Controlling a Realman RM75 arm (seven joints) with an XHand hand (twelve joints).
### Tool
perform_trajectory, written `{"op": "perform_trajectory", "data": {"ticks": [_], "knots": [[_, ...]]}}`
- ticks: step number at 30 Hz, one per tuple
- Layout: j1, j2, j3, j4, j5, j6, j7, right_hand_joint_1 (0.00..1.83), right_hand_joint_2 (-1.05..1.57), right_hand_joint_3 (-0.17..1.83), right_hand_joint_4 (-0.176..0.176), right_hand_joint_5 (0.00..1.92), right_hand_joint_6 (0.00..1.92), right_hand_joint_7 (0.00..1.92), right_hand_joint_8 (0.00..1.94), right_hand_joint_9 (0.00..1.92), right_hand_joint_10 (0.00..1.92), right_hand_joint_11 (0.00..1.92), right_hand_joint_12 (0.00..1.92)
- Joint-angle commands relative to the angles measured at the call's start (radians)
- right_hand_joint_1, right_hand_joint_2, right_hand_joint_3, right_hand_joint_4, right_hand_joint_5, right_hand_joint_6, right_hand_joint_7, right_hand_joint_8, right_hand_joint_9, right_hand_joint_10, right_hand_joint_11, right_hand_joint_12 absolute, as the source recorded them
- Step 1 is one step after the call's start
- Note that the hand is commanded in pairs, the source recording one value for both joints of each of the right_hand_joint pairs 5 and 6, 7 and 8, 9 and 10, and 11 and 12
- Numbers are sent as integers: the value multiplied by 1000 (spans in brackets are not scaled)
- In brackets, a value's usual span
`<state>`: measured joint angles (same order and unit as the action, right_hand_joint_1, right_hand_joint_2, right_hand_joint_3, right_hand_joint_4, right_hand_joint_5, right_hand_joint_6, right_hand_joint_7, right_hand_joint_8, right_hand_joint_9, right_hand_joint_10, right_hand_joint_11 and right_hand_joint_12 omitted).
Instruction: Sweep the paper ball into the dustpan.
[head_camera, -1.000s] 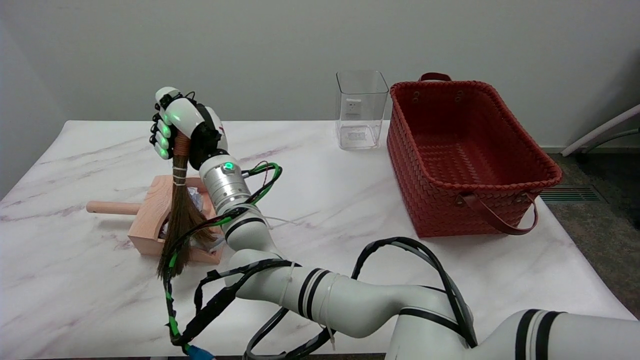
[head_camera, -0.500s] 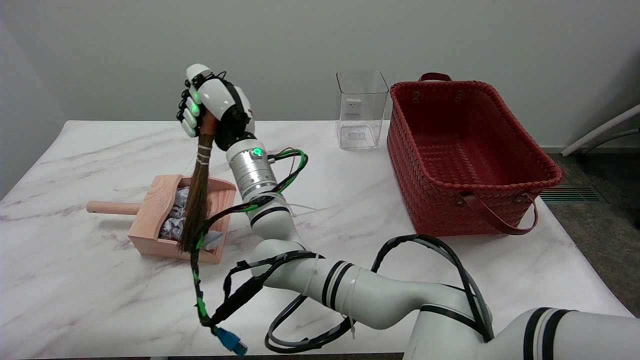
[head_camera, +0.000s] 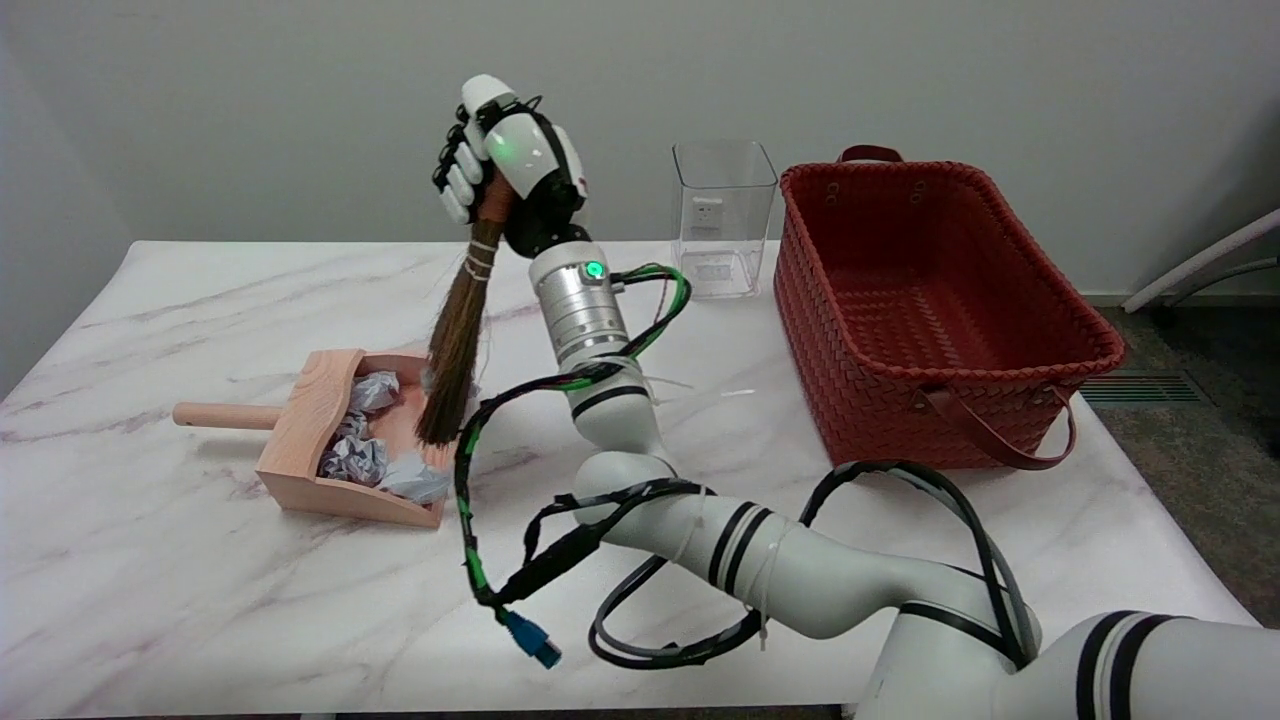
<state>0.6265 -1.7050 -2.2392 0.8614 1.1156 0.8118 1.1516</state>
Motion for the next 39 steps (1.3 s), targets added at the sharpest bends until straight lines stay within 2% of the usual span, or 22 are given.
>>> {"op": "perform_trajectory", "data": {"ticks": [1, 9, 16, 22, 25, 29, 39], "knots": [[-59, 136, 47, 160, 1, 15, 2, 763, 1176, 956, 0, 1920, 1920, 1920, 1920, 1920, 1920, 1908, 1908], [-81, 171, 71, 151, 3, -5, 2, 760, 1228, 949, 0, 1920, 1920, 1920, 1920, 1920, 1920, 1910, 1910], [-77, 209, 76, 103, -6, -153, -1, 764, 1250, 974, 0, 1920, 1920, 1920, 1920, 1920, 1920, 1868, 1868], [-47, 216, 77, 46, -76, -170, -159, 811, 1397, 868, 0, 1920, 1920, 1920, 1920, 1920, 1920, 1846, 1846], [-36, 239, 76, 59, -80, -204, -238, 850, 1392, 936, 0, 1920, 1920, 1920, 1920, 1920, 1920, 1815, 1815], [-32, 256, 62, 86, -88, -254, -266, 885, 1358, 1084, 0, 1920, 1920, 1920, 1920, 1920, 1920, 1795, 1795], [-60, 195, 21, 86, -81, -275, -216, 917, 1288, 1197, 0, 1920, 1920, 1920, 1920, 1920, 1920, 1780, 1780]]}}
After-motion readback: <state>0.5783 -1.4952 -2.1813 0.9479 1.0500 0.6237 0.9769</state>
